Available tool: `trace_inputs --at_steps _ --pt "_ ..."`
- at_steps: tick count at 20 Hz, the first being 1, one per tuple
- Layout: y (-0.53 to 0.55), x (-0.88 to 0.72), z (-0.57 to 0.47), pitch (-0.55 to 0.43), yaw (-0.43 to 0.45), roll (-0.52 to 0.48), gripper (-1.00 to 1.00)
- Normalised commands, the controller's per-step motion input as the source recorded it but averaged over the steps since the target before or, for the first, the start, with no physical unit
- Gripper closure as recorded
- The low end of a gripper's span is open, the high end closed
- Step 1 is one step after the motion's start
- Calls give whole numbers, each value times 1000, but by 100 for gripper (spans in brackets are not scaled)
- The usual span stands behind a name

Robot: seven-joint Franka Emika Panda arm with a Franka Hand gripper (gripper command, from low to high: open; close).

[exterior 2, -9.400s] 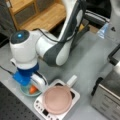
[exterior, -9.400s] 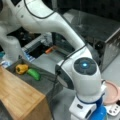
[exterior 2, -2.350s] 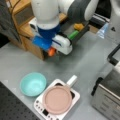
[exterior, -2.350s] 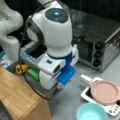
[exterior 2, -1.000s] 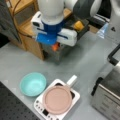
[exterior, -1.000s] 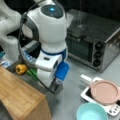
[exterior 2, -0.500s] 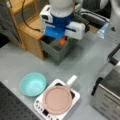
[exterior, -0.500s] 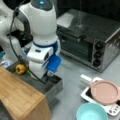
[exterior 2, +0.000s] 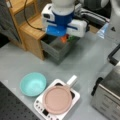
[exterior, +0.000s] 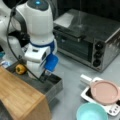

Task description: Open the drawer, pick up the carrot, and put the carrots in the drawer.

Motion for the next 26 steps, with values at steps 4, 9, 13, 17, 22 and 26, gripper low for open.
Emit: trace_inputs --at_steps 4,9,13,17,22,26 --pt "-176 -67 49 -89 446 -161 100" --pt "-149 -4 -80 -204 507 -46 100" --pt "-142 -28 -135 -221 501 40 100" --pt "-165 -12 22 -91 422 23 100" --pt "-124 85 180 -42 401 4 100" --pt "23 66 68 -20 350 86 100"
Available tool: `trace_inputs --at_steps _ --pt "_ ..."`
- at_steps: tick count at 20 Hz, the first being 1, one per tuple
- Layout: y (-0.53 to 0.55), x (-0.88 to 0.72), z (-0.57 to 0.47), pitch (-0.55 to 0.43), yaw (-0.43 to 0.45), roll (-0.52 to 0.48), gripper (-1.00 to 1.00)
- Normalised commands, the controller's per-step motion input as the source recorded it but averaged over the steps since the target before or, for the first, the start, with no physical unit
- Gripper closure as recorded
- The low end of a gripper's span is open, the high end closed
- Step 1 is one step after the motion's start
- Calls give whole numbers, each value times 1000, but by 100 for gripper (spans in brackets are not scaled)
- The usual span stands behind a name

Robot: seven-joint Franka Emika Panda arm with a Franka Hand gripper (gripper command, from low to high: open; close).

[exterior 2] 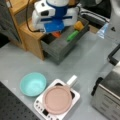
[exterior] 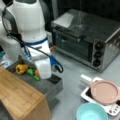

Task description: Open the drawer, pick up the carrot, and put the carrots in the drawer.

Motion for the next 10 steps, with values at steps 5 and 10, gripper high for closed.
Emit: trace_inputs --at_steps 5,10 --pt "65 121 -81 29 357 213 100" --pt "-5 135 -65 30 264 190 100"
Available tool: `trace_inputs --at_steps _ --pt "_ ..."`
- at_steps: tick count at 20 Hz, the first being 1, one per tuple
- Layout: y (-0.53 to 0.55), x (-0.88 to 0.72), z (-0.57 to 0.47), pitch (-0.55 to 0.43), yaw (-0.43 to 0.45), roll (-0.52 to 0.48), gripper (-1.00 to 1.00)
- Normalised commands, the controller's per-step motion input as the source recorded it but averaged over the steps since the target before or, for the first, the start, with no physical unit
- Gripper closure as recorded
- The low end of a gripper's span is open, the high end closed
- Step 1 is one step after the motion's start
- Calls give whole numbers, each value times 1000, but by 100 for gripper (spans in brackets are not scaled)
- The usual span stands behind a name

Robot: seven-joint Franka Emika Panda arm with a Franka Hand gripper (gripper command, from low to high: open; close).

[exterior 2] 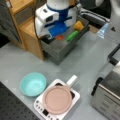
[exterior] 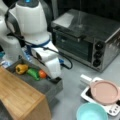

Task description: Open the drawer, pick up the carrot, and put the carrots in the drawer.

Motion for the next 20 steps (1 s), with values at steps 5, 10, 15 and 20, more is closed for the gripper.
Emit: trace_inputs --at_steps 5,10,15,20 --pt "-7 121 -53 3 196 184 100" --pt "-4 110 -6 -28 193 123 100" --pt "-10 54 24 -22 176 103 100" --pt "-14 -8 -8 -35 81 123 100"
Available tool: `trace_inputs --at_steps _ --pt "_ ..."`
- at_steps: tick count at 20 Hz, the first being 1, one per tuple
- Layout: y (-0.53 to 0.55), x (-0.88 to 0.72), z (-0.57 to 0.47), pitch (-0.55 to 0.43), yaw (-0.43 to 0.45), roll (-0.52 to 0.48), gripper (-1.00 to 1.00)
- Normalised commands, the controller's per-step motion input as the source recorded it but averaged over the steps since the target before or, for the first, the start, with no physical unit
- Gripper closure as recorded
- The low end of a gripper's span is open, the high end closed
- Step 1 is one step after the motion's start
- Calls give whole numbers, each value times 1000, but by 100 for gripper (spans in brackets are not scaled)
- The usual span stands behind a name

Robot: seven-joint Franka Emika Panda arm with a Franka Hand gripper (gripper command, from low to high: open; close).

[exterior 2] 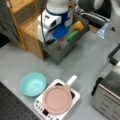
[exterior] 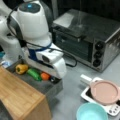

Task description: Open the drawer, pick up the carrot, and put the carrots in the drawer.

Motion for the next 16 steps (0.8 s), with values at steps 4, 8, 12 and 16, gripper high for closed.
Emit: trace_inputs --at_steps 4,8,12,16 --pt "-18 -15 -56 -40 125 117 100" --pt "-30 -23 -71 -45 112 80 100" --pt "-24 -29 -109 -98 15 41 100" --pt "-8 -35 -120 -136 -15 61 -100"
